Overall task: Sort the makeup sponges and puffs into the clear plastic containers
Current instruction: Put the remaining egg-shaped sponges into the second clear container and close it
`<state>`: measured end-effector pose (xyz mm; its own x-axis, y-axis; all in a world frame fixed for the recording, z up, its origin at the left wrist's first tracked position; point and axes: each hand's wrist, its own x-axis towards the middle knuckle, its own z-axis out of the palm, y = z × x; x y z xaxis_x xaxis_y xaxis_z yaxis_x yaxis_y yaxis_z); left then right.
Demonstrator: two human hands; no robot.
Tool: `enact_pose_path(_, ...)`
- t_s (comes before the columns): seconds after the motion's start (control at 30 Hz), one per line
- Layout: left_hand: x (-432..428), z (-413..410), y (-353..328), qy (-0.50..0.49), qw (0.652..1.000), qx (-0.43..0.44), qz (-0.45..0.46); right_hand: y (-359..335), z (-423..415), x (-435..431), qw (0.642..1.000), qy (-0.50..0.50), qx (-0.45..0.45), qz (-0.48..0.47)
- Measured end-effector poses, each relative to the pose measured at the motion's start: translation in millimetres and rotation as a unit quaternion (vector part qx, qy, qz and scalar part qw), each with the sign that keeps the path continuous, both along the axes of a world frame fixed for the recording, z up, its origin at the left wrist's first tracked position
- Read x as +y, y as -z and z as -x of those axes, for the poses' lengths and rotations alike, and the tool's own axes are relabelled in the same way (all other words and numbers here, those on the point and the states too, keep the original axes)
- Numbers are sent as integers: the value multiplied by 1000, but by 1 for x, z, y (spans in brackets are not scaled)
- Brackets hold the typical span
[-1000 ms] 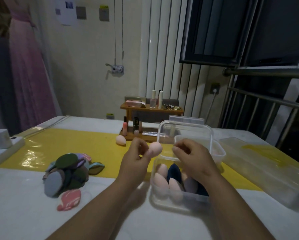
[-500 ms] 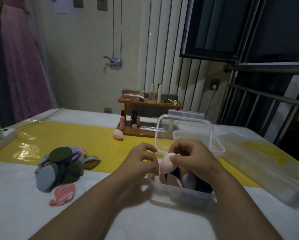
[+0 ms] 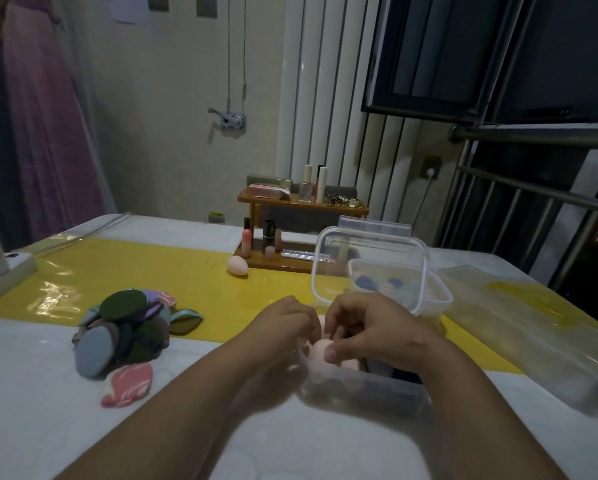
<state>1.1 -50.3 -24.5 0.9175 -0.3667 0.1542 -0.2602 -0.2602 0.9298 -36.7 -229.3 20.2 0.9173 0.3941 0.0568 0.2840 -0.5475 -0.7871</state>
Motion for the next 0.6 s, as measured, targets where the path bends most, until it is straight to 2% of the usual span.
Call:
enact_pose_path(0.27,1,-1,2,19,999,-26,-10,-2,-1,0,996,-10,5,91)
enact_pose_path(0.4,-1,2,0,17,999,-33,-2,4,-4,5,983,-13,-29,182)
enact_pose_path(0.6,-2,4,-2,10,999,-31,-2,6,-6,13,965,-21,-23,260)
